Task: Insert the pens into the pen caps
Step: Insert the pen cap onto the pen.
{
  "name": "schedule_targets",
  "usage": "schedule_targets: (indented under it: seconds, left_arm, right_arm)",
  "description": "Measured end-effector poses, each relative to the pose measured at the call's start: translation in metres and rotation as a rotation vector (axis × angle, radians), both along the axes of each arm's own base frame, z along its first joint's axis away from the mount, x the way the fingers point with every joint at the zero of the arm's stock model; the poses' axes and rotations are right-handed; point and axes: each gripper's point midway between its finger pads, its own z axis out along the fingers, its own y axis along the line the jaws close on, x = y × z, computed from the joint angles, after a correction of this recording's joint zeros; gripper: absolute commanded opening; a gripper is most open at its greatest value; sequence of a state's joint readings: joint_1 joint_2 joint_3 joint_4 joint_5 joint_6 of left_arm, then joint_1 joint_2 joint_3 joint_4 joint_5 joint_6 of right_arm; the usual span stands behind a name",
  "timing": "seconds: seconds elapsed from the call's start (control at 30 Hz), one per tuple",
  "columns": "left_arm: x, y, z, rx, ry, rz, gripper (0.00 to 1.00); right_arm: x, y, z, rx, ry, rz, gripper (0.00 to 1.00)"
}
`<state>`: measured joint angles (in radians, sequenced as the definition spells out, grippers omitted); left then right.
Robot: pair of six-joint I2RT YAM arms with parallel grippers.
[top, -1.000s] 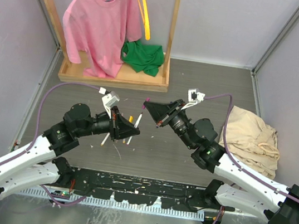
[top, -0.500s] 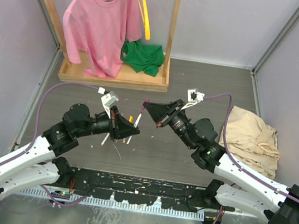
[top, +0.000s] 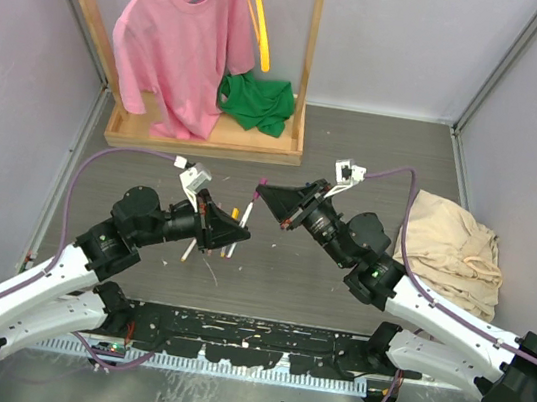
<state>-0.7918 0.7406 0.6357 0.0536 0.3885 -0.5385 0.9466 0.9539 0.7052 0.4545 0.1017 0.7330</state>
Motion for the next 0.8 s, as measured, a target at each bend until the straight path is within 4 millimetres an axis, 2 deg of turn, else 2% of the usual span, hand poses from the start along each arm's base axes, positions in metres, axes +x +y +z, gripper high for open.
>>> schedule_targets:
  seconds: [0.8]
  left_arm:
    - [0.006, 0.004, 0.001, -0.001, -0.004, 0.042, 0.0]
  right_arm:
    - [-0.011, 0.013, -0.013, -0.037, 0.013, 0.097, 0.0]
